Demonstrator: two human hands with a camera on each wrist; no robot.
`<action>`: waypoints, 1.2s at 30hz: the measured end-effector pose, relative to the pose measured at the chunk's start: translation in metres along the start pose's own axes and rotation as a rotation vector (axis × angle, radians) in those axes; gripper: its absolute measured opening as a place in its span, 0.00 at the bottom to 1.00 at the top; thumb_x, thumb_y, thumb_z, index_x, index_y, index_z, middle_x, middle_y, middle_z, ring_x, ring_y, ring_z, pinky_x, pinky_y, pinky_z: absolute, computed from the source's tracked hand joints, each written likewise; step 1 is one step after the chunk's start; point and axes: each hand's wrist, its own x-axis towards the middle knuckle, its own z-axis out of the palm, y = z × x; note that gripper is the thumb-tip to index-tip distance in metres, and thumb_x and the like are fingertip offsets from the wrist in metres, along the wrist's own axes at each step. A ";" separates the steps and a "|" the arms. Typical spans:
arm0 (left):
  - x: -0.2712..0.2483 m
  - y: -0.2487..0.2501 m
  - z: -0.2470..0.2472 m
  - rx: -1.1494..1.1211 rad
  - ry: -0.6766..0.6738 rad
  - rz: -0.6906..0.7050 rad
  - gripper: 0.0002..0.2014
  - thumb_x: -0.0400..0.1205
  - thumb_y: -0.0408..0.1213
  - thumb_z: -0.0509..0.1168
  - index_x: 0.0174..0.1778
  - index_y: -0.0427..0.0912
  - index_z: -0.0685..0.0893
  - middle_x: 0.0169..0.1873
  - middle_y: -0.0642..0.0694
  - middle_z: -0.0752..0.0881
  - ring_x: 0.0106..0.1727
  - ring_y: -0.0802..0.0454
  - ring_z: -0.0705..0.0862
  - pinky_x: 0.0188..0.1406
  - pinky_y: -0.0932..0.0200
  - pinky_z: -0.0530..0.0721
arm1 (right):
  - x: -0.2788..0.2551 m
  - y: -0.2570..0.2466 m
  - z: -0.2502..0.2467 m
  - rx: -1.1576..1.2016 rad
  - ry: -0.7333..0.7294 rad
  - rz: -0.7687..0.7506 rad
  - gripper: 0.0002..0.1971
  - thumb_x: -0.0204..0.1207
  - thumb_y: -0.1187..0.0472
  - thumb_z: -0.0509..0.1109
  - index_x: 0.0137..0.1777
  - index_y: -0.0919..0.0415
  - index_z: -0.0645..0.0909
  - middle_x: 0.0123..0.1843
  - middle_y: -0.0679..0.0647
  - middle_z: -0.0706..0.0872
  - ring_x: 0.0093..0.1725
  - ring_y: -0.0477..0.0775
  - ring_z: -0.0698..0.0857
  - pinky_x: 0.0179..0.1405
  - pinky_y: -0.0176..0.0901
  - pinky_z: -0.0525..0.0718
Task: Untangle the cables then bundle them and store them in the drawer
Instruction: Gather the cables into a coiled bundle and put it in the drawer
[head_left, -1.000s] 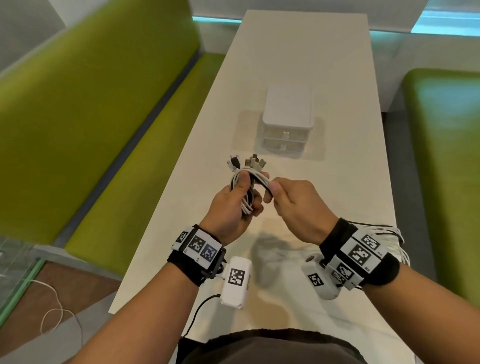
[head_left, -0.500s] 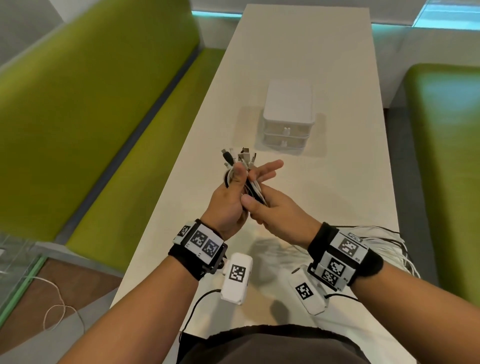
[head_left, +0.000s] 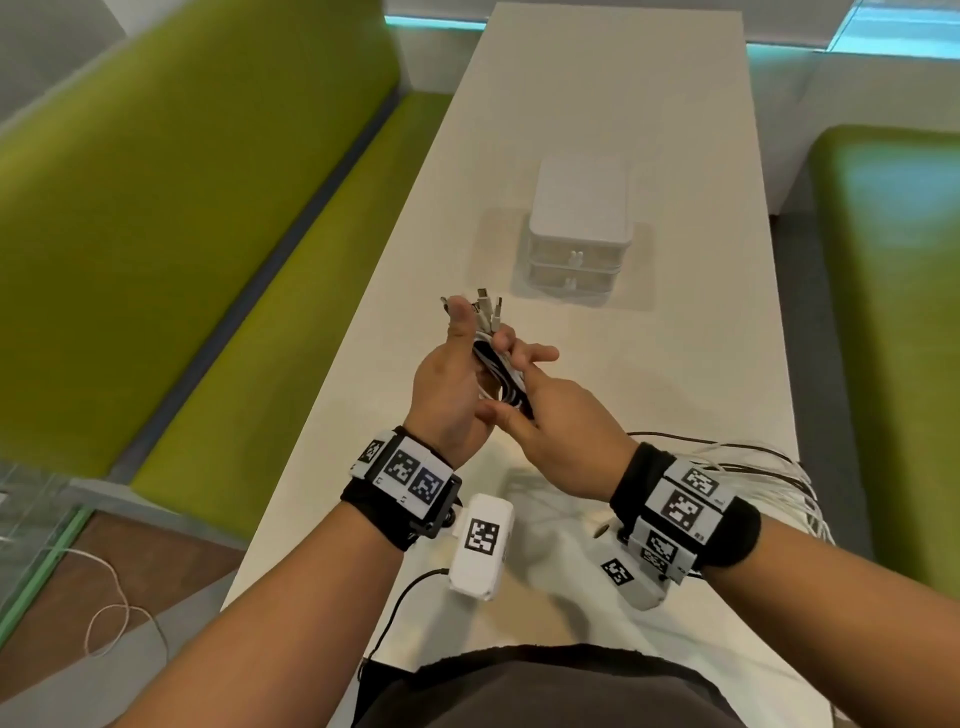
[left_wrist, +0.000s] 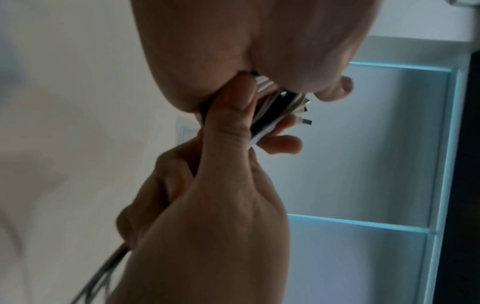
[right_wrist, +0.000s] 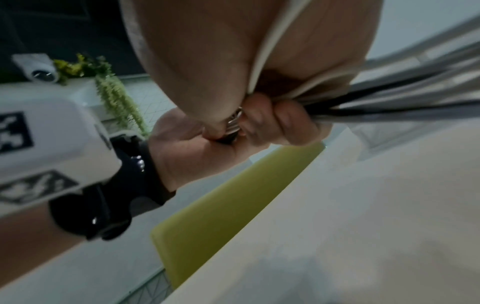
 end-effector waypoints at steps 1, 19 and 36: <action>0.000 0.001 0.001 0.002 -0.010 0.002 0.29 0.76 0.69 0.55 0.35 0.42 0.73 0.29 0.45 0.77 0.58 0.40 0.88 0.63 0.45 0.83 | -0.001 -0.001 0.000 -0.016 -0.003 0.000 0.30 0.84 0.34 0.55 0.78 0.53 0.65 0.39 0.51 0.86 0.39 0.56 0.85 0.44 0.59 0.84; 0.011 0.022 -0.017 0.034 0.074 0.031 0.19 0.87 0.55 0.60 0.39 0.44 0.74 0.29 0.46 0.71 0.28 0.48 0.74 0.45 0.38 0.88 | -0.025 0.019 0.006 -0.333 -0.015 0.013 0.15 0.91 0.43 0.44 0.54 0.45 0.69 0.45 0.47 0.82 0.41 0.58 0.82 0.40 0.53 0.81; 0.004 -0.018 -0.012 0.485 -0.123 -0.157 0.47 0.55 0.85 0.67 0.46 0.43 0.71 0.29 0.47 0.68 0.27 0.53 0.65 0.28 0.58 0.61 | -0.020 -0.025 -0.045 -0.412 -0.274 -0.295 0.11 0.89 0.47 0.59 0.58 0.50 0.78 0.50 0.51 0.88 0.46 0.61 0.86 0.42 0.53 0.78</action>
